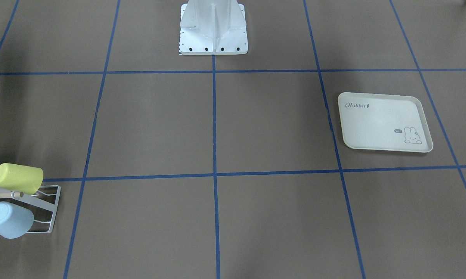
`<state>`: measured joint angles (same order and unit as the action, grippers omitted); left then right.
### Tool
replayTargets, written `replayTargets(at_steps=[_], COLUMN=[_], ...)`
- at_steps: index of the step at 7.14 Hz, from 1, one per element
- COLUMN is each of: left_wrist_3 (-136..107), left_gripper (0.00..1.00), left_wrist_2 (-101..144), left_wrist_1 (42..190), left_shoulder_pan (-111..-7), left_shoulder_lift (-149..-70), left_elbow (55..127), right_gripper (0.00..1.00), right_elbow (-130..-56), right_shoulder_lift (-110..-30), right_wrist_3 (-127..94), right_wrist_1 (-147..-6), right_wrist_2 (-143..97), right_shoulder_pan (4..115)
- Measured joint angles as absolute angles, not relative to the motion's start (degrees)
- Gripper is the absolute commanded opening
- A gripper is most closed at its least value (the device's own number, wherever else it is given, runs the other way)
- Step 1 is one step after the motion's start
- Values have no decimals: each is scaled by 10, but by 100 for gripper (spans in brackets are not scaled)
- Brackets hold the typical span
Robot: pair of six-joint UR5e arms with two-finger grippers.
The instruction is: Transfer IKEA cup to right arm and place on rack
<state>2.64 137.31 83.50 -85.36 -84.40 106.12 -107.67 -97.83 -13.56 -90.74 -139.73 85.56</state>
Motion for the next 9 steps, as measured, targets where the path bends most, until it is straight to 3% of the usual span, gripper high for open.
replayTargets(at_steps=[5, 9], left_wrist_3=[26, 47], left_gripper=[100, 100], left_wrist_2=[1374, 1370], left_wrist_1=[831, 835], left_shoulder_pan=[-854, -859], left_shoulder_lift=[-843, -870], left_elbow=[1069, 995], right_gripper=[99, 99], right_elbow=[-1078, -1079], right_shoulder_lift=[-986, -988], right_wrist_3=[-136, -136], right_wrist_1=[-908, -908], right_wrist_2=[-1353, -1359], right_shoulder_pan=[836, 836])
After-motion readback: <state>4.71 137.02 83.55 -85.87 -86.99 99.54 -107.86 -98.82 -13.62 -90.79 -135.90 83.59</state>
